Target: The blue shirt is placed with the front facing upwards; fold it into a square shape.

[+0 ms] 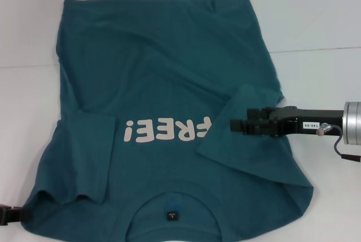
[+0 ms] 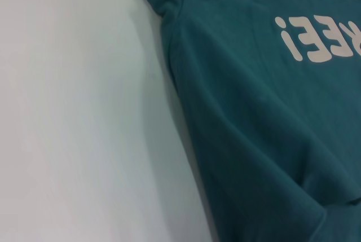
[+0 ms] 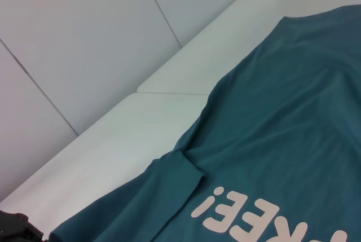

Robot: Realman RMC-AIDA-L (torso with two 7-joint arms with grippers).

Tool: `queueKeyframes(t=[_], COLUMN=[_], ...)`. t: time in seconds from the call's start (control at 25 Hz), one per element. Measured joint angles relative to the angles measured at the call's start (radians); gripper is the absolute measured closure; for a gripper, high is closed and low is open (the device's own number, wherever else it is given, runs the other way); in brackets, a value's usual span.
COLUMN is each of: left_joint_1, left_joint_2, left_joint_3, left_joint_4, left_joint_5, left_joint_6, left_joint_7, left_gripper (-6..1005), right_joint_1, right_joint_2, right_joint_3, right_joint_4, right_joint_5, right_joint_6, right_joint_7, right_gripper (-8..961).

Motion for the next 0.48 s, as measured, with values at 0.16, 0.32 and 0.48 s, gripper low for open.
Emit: queueKeyframes(t=[0.16, 0.32, 0.48], left_joint_1=[0.000, 0.000, 0.000], left_joint_2=[0.000, 0.000, 0.001], left_joint_3=[0.003, 0.004, 0.005], left_joint_4=[-0.001, 0.000, 0.003], left_joint_5=[0.001, 0.001, 0.001], left_joint_6=[0.001, 0.004, 0.006], left_joint_7=[-0.001, -0.002, -0.010], left_gripper=[855, 934, 981], right_joint_1=[0.000, 0.000, 0.000], right_joint_2=[-0.001, 0.000, -0.001], right_joint_3=[0.000, 0.000, 0.000], right_joint_4=[0.000, 0.000, 0.000], right_joint_5=[0.000, 0.000, -0.001], right_joint_6=[0.000, 0.000, 0.000], right_joint_7=[0.000, 0.000, 0.000], right_gripper=[40, 40, 41])
